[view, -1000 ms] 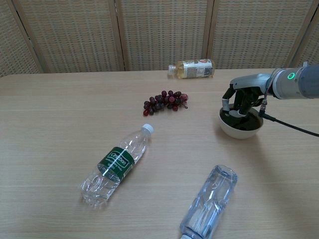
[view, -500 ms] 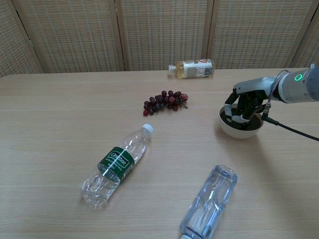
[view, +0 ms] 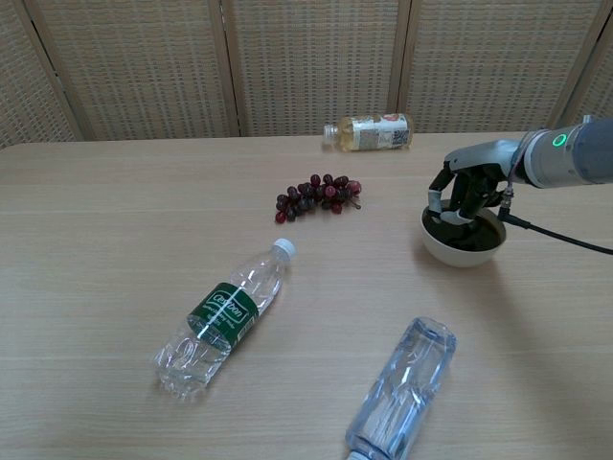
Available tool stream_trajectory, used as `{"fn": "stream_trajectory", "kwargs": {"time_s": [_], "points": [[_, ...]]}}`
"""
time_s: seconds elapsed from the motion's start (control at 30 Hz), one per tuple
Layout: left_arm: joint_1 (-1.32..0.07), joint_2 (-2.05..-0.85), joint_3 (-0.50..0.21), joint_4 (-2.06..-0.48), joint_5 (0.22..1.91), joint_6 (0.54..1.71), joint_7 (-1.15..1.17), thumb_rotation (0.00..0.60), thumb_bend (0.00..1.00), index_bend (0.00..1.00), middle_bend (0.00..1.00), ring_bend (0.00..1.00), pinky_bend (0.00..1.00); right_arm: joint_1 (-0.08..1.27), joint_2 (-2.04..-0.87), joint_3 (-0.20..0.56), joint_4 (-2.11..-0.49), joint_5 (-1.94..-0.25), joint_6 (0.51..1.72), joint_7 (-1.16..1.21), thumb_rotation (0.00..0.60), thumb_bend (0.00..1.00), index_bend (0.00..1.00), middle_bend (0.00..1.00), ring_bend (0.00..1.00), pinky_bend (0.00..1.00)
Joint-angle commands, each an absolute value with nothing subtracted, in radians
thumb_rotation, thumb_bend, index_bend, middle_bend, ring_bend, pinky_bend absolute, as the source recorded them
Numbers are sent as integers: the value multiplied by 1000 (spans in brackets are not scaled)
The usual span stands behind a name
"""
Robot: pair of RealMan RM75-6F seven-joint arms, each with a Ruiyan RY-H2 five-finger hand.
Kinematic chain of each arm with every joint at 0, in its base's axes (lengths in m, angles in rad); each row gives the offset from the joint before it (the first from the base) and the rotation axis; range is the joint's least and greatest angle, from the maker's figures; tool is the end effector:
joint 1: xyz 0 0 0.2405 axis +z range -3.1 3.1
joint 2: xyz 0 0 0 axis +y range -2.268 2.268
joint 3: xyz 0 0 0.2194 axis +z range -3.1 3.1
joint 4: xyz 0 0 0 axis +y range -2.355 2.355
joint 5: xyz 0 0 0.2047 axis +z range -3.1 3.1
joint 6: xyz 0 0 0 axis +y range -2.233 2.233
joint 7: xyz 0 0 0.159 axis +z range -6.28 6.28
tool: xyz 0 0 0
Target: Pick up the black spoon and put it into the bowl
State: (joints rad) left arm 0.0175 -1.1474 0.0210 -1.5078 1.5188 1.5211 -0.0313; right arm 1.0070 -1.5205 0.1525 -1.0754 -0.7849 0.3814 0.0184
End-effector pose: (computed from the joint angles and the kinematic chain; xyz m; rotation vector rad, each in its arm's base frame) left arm -0.3107 0.1487 0.1436 -1.3711 -0.9484 -0.7826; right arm -0.1615 -0.4152 -0.0181 1.8004 -1.4364 0.6298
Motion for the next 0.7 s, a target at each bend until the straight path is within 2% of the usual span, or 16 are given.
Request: {"fn": "stream_trajectory", "kwargs": {"time_s": [0.03,0.37,0.7], "points": [[19,-1147,21,-1506,1517,1522,-32,600,255,0,0,0,0,1010,-1523,154,-1075,-788,378,22,600,740,715,971,979,1000],[18,-1150,20,-1500,1523,1523,-40,600,255,0,0,0,0,999,-1475,137,-1162,-805,381,32,600,741,717,972,979,1000],[17,-1151,20,-1502,1523,1520,-36,600,256,0,0,0,0,1009,-1477,124,-1124,-784,379,36,600,740,717,972,978,1000]]}}
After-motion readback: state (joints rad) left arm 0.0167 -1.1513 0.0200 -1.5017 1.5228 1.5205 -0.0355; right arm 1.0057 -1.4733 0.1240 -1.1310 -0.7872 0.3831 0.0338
